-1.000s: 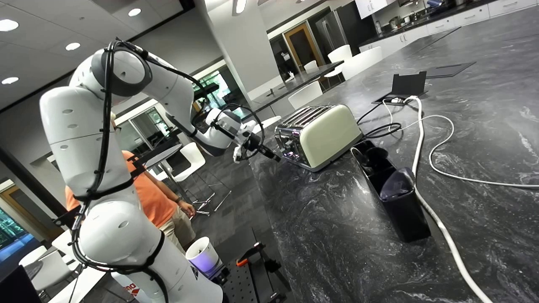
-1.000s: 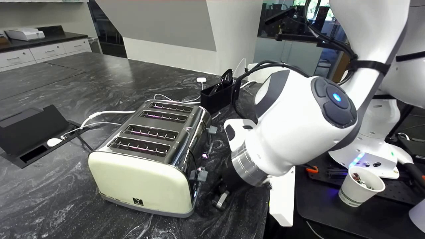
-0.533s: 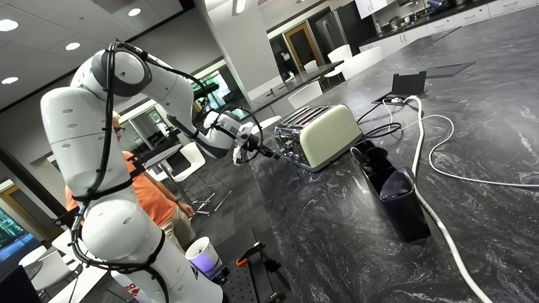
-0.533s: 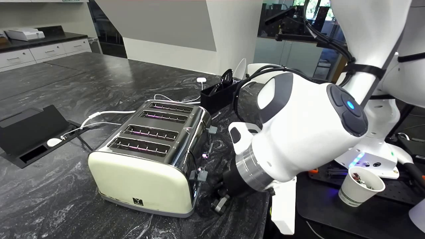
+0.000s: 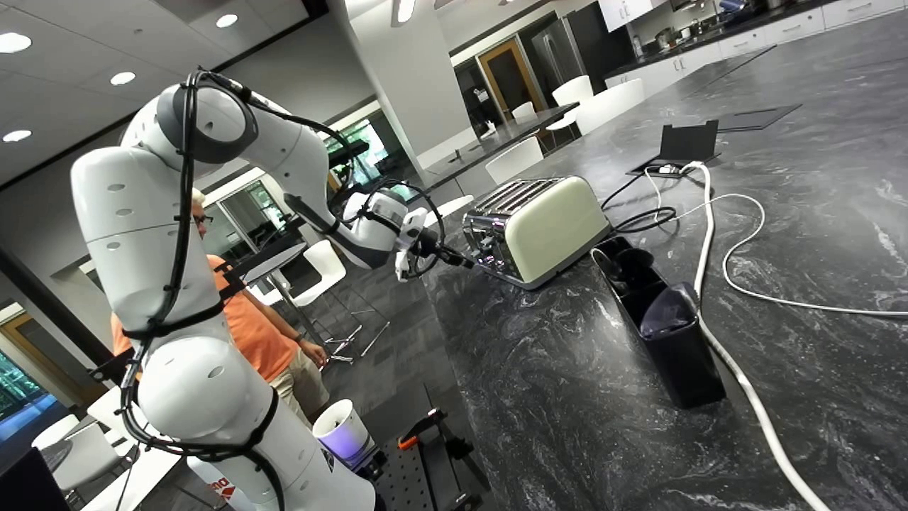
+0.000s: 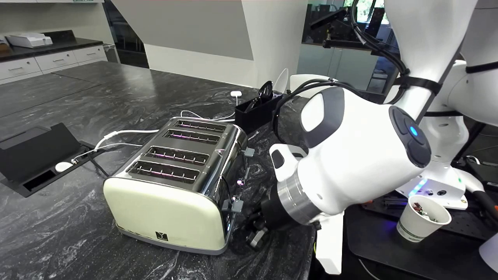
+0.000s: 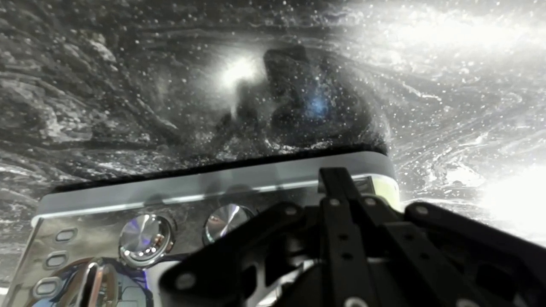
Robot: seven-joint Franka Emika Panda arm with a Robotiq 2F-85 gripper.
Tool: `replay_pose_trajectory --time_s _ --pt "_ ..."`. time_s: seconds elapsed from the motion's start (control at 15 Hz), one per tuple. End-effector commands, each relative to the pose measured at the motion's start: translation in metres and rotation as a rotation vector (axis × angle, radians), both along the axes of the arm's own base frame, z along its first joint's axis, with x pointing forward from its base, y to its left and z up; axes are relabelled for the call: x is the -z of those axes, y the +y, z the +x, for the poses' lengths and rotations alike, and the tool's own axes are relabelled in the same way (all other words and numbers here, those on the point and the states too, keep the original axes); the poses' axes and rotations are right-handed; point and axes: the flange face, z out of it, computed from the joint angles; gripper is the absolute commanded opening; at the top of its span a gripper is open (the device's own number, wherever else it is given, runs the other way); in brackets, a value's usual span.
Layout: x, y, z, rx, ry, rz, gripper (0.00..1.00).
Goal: Push the button to release the toaster lever
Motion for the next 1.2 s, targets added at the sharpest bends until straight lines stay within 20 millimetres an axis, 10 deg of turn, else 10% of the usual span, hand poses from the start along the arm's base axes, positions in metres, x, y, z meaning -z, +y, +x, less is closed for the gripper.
replay_pose_trajectory --time_s 0.0,1.13 --pt "0.002 0.001 0.005 0.004 -0.024 0.023 0.00" --pt "0.011 0.011 0.018 0.010 -0.046 0.011 0.00"
